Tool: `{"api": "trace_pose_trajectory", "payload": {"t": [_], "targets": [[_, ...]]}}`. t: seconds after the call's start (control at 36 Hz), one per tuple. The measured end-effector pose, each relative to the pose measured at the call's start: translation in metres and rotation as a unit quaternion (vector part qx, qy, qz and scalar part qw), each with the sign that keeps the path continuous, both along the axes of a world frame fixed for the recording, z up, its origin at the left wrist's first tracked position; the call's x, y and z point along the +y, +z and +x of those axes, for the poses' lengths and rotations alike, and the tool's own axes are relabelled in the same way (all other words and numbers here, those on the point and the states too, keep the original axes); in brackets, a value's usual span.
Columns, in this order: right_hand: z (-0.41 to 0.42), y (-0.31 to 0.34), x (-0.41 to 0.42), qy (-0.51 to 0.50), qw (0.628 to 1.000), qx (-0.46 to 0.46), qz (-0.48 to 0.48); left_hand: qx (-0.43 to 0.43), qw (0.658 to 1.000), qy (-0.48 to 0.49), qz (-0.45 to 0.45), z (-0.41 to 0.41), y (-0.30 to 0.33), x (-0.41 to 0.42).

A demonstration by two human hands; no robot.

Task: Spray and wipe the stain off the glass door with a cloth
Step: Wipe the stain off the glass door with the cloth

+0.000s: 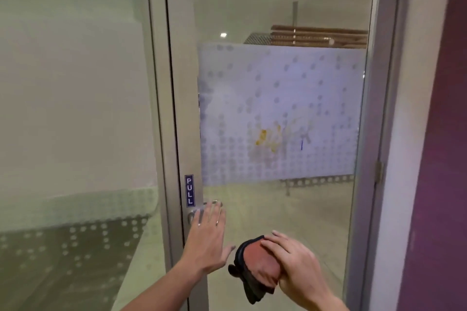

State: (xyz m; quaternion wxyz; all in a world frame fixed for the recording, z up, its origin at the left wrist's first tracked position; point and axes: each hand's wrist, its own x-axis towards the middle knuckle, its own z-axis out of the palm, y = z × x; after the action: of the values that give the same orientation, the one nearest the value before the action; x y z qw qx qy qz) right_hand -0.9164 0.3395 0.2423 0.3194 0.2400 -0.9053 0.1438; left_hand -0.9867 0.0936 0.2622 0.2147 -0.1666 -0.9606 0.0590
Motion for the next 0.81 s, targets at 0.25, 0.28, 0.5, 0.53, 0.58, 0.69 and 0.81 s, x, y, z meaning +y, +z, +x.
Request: {"api": "trace_pose_trajectory", "payload": {"t": [0.25, 0.28, 0.5, 0.53, 0.58, 0.69, 0.81], "targets": [[-0.069, 0.008, 0.052, -0.033, 0.993, -0.033, -0.109, 0.039, 0.999, 0.005, -0.03, -0.083, 0.035, 0.035], [-0.078, 0.009, 0.059, -0.037, 0.992, -0.035, -0.115, 0.036, 0.999, 0.003, -0.029, -0.094, 0.039, 0.039], [-0.146, 0.036, 0.118, -0.084, 0.982, -0.028, -0.169, 0.09, 0.995, 0.02, -0.04, -0.166, 0.079, 0.072], [-0.155, 0.04, 0.126, -0.087, 0.979, -0.032, -0.181, 0.098, 0.994, 0.025, -0.044, -0.174, 0.084, 0.076], [-0.172, 0.05, 0.142, -0.092, 0.972, -0.041, -0.214, 0.107, 0.992, 0.037, -0.046, -0.189, 0.094, 0.083], [-0.205, 0.076, 0.171, -0.086, 0.945, -0.029, -0.315, 0.133, 0.989, 0.053, -0.044, -0.215, 0.115, 0.099], [-0.247, 0.109, 0.195, -0.102, 0.899, -0.042, -0.424, 0.18, 0.981, 0.047, -0.052, -0.239, 0.138, 0.107]]}}
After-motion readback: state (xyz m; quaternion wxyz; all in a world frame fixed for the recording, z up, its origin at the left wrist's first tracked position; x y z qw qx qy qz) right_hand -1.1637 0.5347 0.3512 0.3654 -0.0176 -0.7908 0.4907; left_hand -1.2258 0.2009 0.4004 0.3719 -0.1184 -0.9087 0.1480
